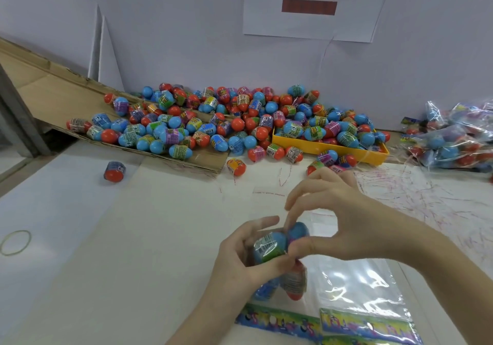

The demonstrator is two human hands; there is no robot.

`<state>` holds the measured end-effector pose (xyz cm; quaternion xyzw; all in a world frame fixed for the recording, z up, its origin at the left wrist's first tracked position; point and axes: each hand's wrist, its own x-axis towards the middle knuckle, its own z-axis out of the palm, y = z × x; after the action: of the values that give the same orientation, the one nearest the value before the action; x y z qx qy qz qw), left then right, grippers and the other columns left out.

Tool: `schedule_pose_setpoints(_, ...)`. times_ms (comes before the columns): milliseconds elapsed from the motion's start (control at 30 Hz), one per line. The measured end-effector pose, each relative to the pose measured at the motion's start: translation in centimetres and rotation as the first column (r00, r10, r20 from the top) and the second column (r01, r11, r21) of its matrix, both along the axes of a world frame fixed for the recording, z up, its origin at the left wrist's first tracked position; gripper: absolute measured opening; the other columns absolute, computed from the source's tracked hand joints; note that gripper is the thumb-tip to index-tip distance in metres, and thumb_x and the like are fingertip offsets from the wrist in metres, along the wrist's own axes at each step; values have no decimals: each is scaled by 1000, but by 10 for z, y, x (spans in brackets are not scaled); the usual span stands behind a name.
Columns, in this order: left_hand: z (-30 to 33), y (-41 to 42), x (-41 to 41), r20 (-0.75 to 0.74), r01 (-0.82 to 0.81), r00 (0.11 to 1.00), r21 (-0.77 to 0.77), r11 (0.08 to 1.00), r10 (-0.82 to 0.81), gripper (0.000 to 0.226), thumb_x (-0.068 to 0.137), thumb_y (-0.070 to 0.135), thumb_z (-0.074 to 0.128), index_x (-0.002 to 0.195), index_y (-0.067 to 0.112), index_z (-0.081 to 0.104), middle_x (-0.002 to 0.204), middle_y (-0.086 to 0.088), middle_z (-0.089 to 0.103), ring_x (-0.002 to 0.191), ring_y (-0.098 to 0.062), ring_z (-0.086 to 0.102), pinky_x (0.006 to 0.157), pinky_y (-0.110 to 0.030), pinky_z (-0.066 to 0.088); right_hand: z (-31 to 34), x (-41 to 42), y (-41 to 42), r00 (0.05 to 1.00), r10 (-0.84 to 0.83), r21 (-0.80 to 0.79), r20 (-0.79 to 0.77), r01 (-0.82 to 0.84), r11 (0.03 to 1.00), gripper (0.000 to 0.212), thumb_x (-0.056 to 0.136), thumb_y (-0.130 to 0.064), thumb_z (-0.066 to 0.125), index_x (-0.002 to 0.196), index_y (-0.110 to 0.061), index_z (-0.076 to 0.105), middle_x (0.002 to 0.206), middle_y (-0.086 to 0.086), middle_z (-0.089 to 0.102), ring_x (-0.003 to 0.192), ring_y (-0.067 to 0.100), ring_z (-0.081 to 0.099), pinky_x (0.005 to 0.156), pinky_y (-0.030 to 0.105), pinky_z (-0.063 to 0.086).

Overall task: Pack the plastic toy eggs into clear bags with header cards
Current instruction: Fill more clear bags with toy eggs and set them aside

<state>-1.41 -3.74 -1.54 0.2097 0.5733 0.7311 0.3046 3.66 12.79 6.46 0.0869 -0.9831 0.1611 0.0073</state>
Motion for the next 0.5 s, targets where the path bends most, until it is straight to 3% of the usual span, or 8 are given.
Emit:
schedule_pose_setpoints(67,0,0,-1,34,-15,999,16,1000,14,56,44,16,78,98,22,66,89,-3,74,81,-19,71,61,-24,56,-7,3,-3,979,-124,-159,-161,98,982,33,61,-72,57,85,-50,56,113,-33,43,116,-9,25,96,28,20)
schedule_pose_setpoints(133,1,-1,-1,62,-13,998,19,1000,11,57,43,17,79,98,21,67,89,-5,74,81,-20,71,61,-24,56,-14,8,-6,925,-306,-432,-225,187,882,54,51,-68,69,100,-55,50,118,-33,43,113,-11,37,94,16,31)
schedule_pose_setpoints(200,1,-1,-1,92,-8,996,36,999,4,53,41,19,79,93,20,70,90,-5,74,82,-19,71,60,-23,55,-21,15,-11,913,-406,-643,-46,284,711,82,39,-59,77,112,-60,38,118,-32,45,104,-13,48,83,11,39)
schedule_pose_setpoints(267,2,-2,-1,117,8,993,45,999,-13,45,40,19,79,85,22,74,89,-4,74,80,-17,71,59,-22,55,-33,20,-15,910,-366,-762,193,375,529,89,38,-43,81,117,-49,41,114,-21,56,95,-5,59,78,20,49)
schedule_pose_setpoints(367,2,-2,1,93,67,993,15,998,-68,40,51,13,87,85,27,73,90,0,73,83,-14,70,62,-21,54,-47,26,-20,901,-289,-868,324,405,289,61,51,-16,86,107,-22,63,94,1,71,84,14,68,67,22,54)
schedule_pose_setpoints(433,2,-3,3,80,90,993,4,996,-90,39,54,17,84,89,29,72,94,1,72,88,-16,69,66,-23,54,-52,27,-22,904,-297,-892,308,383,240,42,56,-5,83,95,-11,67,88,5,72,79,18,68,64,20,52)
schedule_pose_setpoints(500,3,-2,4,75,73,995,-3,997,-72,41,49,34,78,90,32,70,99,1,70,93,-20,68,69,-26,55,-51,28,-20,905,-313,-900,288,367,233,35,54,-5,75,87,-9,67,86,4,72,76,19,68,64,20,53)
